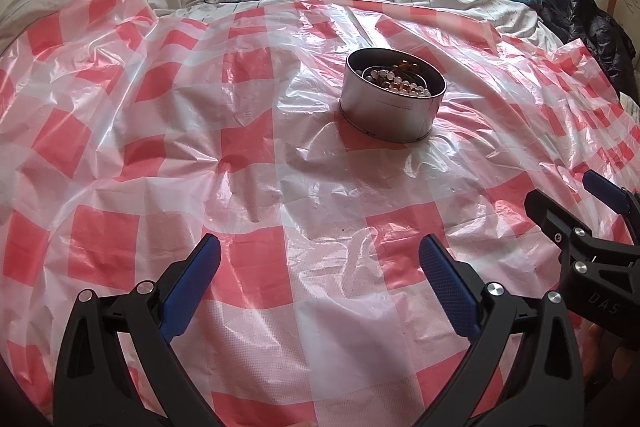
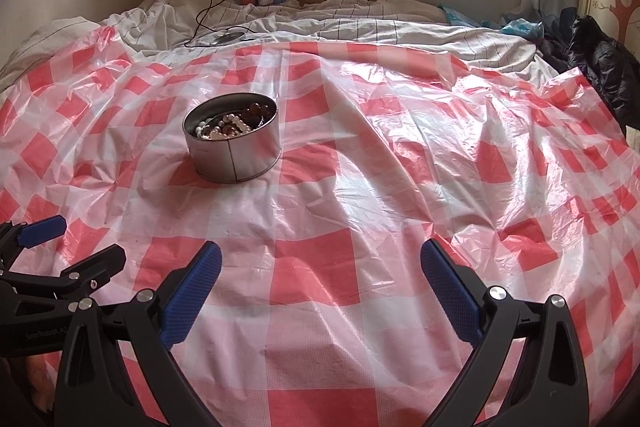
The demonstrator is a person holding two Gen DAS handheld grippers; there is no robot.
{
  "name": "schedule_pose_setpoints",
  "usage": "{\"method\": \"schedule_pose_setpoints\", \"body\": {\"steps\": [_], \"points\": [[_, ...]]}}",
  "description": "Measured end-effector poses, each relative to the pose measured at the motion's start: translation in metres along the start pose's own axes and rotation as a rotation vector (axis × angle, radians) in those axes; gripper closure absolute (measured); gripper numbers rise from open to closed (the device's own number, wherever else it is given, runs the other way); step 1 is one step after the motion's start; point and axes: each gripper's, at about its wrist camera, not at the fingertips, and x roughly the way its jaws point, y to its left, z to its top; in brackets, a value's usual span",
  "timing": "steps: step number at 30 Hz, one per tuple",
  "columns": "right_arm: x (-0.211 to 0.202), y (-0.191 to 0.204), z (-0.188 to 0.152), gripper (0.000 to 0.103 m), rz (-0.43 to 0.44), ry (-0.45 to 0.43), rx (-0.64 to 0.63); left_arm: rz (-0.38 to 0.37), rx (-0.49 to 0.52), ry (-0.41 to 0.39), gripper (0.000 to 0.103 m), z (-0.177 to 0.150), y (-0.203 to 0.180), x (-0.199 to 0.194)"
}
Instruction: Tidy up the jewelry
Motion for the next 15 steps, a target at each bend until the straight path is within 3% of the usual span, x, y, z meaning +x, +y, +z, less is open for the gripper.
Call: {"method": "schedule_pose_setpoints", "body": {"steps": [5, 10, 15], "points": [[-0.002, 0.001, 0.001, 0.008, -0.013, -0.013, -0.004, 0.006, -0.011, 0.012, 0.008, 0.001, 0.002, 0.002], [-0.010, 0.007, 0.002, 0.008, -0.092, -0.038, -0.045, 0.009, -0.005, 0.009, 0.008, 0.002, 0.001, 0.002], [-0.019, 0.002, -0.002, 0.008, -0.021, -0.046, -0.016, 0.019, -0.001, -0.001, 0.008, 0.002, 0.000, 0.000]]}}
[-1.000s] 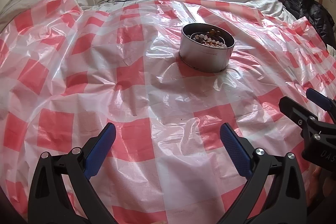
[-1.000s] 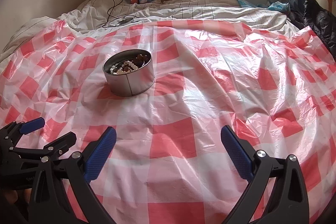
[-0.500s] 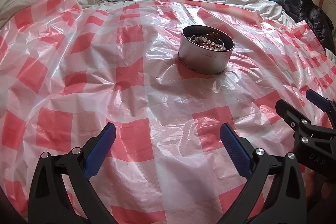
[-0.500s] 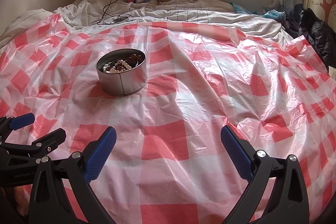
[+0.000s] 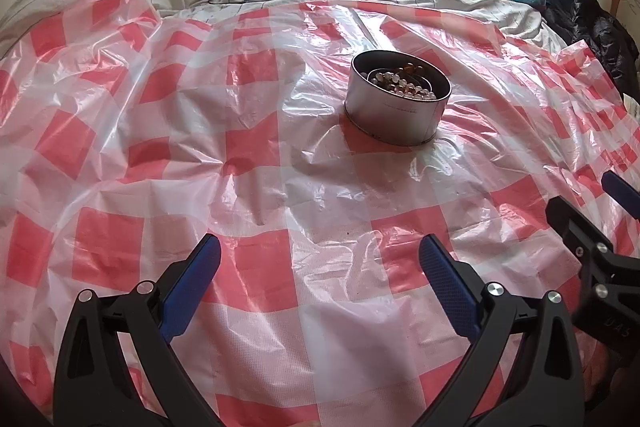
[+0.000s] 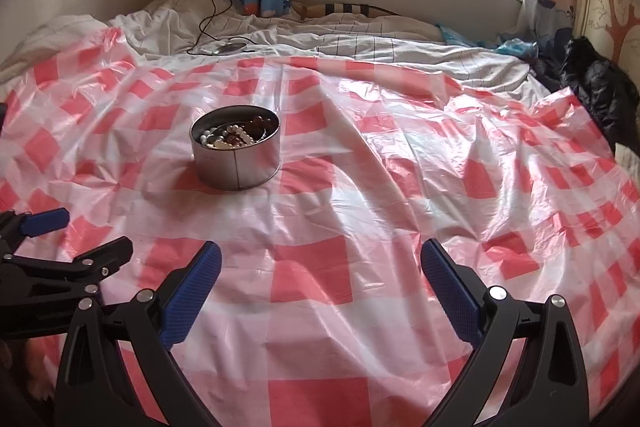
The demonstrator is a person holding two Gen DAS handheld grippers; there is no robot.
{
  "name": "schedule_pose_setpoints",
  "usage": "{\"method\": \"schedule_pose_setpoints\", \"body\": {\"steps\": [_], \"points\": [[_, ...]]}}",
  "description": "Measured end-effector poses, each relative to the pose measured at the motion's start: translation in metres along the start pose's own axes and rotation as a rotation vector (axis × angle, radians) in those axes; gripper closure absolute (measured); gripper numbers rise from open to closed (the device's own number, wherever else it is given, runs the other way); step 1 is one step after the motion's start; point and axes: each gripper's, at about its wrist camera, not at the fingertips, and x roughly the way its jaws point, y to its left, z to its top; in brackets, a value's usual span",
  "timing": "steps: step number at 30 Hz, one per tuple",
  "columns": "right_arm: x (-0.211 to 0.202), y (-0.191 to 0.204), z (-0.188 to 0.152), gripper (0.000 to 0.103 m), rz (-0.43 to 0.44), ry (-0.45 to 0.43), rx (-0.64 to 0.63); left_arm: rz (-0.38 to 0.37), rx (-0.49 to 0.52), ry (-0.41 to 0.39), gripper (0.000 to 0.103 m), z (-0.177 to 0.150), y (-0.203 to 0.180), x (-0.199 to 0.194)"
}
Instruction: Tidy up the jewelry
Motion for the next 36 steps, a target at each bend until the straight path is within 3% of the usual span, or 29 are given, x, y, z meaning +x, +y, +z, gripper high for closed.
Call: {"method": "schedule_pose_setpoints", "body": {"steps": [9, 18, 36], "points": [[0.005, -0.023, -0.004, 0.008, 0.083, 0.049, 0.134, 0.019, -0.001, 0.016, 0.008, -0.003, 0.000, 0.002], [0.009, 0.003, -0.004, 0.008, 0.050, 0.058, 0.017, 0.012, 0.026, 0.013, 0.008, -0.002, -0.005, 0.002], [0.015, 0.001, -0.002, 0.008, 0.051, 0.068, 0.019, 0.011, 0.023, -0.003, 0.008, 0.005, -0.006, 0.003]]}}
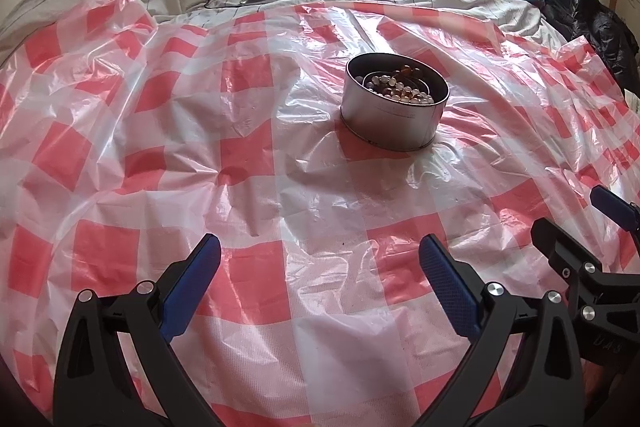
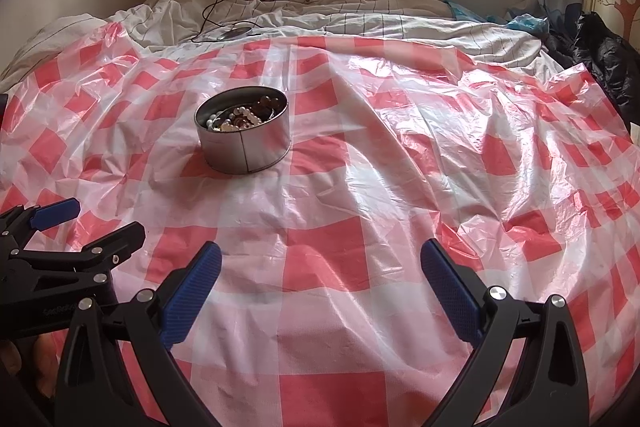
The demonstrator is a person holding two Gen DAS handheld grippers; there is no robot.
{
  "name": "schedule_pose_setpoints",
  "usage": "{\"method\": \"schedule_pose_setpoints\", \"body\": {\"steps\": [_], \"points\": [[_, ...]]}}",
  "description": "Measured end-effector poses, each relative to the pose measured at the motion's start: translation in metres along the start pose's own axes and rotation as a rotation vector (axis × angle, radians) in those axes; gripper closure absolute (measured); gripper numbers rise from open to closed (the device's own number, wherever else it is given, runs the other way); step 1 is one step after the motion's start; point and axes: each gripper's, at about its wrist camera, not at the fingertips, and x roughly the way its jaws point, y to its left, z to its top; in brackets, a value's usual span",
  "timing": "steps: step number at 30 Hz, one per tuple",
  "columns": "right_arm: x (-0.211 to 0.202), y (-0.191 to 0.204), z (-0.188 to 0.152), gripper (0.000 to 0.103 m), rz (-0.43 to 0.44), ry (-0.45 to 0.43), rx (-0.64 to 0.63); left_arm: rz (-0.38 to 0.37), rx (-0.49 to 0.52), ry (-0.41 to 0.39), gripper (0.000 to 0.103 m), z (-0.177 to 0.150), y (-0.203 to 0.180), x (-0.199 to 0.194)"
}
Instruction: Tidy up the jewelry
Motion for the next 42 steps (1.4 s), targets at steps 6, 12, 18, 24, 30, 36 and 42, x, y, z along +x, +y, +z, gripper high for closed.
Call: {"method": "schedule_pose_setpoints", "body": {"steps": [6, 12, 18, 24, 30, 36, 42], "points": [[0.0026, -0.0016, -0.0005, 0.008, -0.003, 0.010, 0.012, -0.009, -0.007, 0.003, 0.008, 0.0010, 0.0003, 0.0009], [0.0038, -0.0045, -0.0019, 0.008, -0.002, 0.016, 0.023, -0.020, -0.025, 0.003, 0.008, 0.0005, 0.0040, 0.0013], [0.0047, -0.0048, -0.0019, 0.008, -0.004, 0.017, 0.022, -0.014, -0.018, 0.002, 0.008, 0.0003, 0.0036, 0.0009], [0.0050, -0.0051, -0.0021, 0.008, -0.003, 0.019, 0.023, 0.011, -0.021, 0.011, 0.008, 0.0005, 0.0047, 0.0020], [0.0050, -0.0049, -0.0021, 0.008, -0.004, 0.019, 0.022, 0.011, -0.011, 0.008, 0.008, 0.0005, 0.0034, 0.0013], [0.0055, -0.0046, -0.0025, 0.008, -0.004, 0.021, 0.021, 0.005, -0.016, 0.011, 0.008, 0.0006, 0.0030, 0.0014], [0.0054, -0.0044, -0.0023, 0.008, -0.004, 0.021, 0.021, 0.005, -0.016, 0.011, 0.008, 0.0007, 0.0031, 0.0015]]}}
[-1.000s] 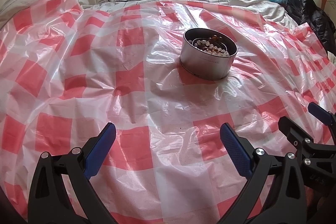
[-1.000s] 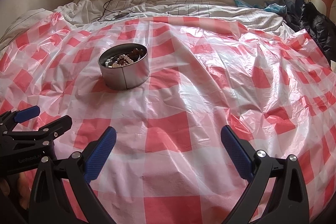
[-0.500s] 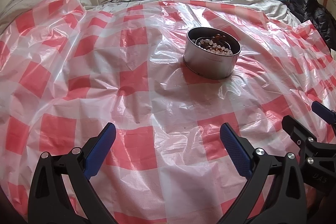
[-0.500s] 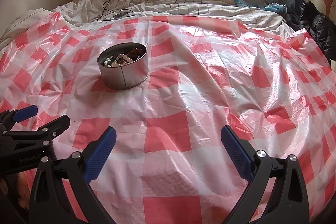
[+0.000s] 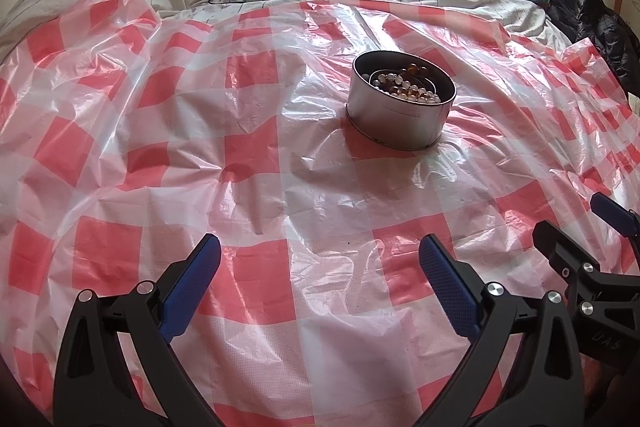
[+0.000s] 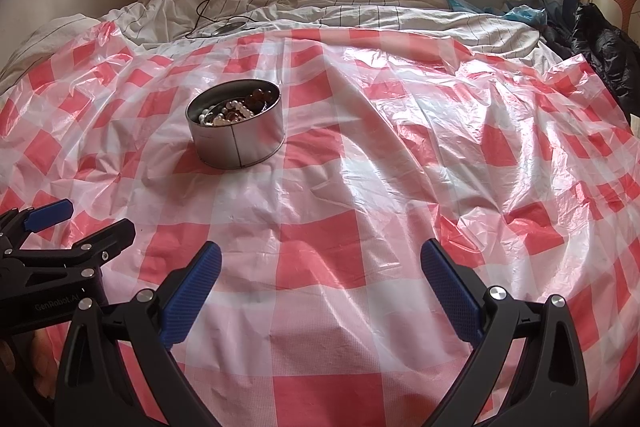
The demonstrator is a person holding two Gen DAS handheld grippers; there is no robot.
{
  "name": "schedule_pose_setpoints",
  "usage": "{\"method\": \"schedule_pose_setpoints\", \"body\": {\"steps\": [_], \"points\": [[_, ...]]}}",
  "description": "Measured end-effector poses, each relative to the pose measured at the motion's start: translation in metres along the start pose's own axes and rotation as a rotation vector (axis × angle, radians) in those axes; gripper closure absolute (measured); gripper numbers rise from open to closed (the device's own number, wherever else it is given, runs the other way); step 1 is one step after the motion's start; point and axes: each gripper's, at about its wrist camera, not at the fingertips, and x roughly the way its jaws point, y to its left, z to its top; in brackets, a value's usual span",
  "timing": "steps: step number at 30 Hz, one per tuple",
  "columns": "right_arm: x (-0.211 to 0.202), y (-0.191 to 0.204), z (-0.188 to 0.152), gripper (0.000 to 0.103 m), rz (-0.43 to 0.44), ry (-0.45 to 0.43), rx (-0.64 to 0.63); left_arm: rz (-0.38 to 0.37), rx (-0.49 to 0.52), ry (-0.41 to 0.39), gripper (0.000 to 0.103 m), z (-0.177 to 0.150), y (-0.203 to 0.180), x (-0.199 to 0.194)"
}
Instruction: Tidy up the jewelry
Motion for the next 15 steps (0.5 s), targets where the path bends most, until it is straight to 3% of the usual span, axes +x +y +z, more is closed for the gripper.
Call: {"method": "schedule_pose_setpoints", "body": {"steps": [15], "points": [[0.0017, 0.0018, -0.0018, 0.008, -0.001, 0.003, -0.005, -0.033, -0.043, 0.027, 0.008, 0.0008, 0.0051, 0.0049]]}}
